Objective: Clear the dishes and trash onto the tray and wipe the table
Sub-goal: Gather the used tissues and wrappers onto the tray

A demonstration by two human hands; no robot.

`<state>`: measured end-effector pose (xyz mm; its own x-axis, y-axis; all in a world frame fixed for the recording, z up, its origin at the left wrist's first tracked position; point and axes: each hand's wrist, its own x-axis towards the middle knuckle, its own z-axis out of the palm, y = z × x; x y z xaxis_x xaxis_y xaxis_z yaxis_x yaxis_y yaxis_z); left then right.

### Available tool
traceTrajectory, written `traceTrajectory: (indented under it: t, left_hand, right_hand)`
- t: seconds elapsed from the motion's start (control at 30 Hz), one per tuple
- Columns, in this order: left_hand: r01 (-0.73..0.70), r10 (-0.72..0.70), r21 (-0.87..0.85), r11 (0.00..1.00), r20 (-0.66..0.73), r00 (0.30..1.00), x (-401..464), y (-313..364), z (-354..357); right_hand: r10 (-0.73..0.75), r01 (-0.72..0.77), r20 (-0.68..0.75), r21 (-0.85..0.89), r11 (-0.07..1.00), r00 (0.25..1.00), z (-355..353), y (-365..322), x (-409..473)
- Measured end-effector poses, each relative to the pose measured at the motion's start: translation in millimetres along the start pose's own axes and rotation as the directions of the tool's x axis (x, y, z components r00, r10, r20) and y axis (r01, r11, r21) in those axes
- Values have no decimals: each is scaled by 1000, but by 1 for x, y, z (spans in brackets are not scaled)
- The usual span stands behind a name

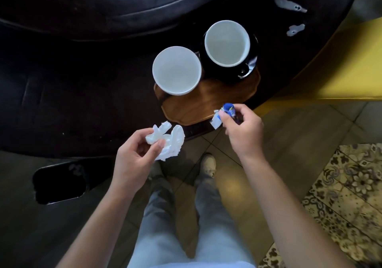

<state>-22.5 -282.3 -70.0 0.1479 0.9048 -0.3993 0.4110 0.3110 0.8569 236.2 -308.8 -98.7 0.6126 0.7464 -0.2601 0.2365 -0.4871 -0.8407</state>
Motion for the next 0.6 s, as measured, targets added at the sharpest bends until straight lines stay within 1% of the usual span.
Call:
traceTrajectory:
  t: [0.1, 0.23, 0.37, 0.6]
  left_hand:
    - [5, -6, 24, 1000, 42, 999, 9, -3, -5]
    - [9, -10, 16, 1000, 20, 1000, 18, -4, -8]
    - [-1, 1, -6, 1000, 21, 1000, 26, -2, -6]
    - [-8, 7, 18, 1000, 48, 999, 37, 7, -2]
  right_hand:
    - [-38, 36, -23, -71, 997, 999, 20, -15, 24]
    - [-96, 91, -36, -127, 988, 995, 36, -29, 44]
    - [-158, 145, -54, -187, 972, 986, 45, -33, 45]
    - [-205, 173, -95, -274, 946, 974, 36, -33, 38]
